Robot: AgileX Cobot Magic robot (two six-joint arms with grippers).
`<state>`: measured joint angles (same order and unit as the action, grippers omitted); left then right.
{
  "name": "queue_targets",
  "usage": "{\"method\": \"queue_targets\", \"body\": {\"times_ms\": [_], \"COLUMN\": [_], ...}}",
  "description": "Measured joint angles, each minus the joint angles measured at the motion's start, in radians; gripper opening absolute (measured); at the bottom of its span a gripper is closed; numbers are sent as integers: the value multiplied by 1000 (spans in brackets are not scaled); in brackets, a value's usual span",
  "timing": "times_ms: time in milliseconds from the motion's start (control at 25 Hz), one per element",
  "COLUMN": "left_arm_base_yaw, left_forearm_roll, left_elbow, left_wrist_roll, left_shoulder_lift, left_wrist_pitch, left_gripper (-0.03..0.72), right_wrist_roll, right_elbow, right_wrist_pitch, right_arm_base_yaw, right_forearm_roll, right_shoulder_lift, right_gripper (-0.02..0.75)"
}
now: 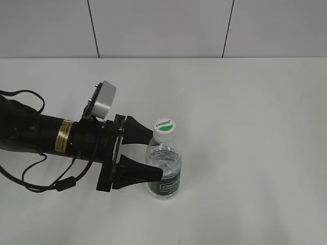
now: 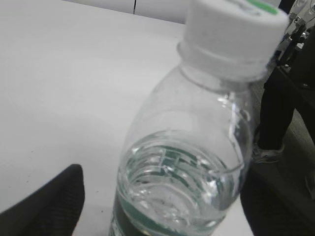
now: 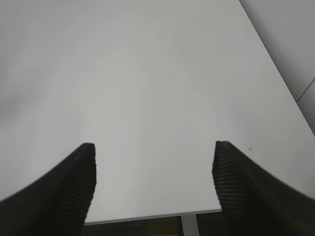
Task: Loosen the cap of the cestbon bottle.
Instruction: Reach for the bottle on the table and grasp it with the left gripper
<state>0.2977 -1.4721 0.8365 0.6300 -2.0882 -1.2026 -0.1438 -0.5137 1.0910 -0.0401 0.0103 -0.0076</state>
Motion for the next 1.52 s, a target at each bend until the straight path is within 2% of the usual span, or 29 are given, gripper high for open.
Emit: {"method": "queue_targets", "body": {"times_ms": [920, 1520], "left_arm_base_yaw": [103, 116], "left_forearm_roll": [103, 142], "left_elbow": [0, 0], "left_wrist_roll": [51, 60], "left_shoulder_lift": [-16, -32], "left_wrist_pitch": [-4, -5], "left_gripper": [589, 589], "right_wrist_roll": [0, 0], "right_elbow": [0, 0], "right_wrist_pitch": [1, 0], "right_arm_base_yaw": [0, 0], "right_forearm_roll": [0, 0], "right_shoulder_lift": [0, 0], "right_gripper": [561, 561]}}
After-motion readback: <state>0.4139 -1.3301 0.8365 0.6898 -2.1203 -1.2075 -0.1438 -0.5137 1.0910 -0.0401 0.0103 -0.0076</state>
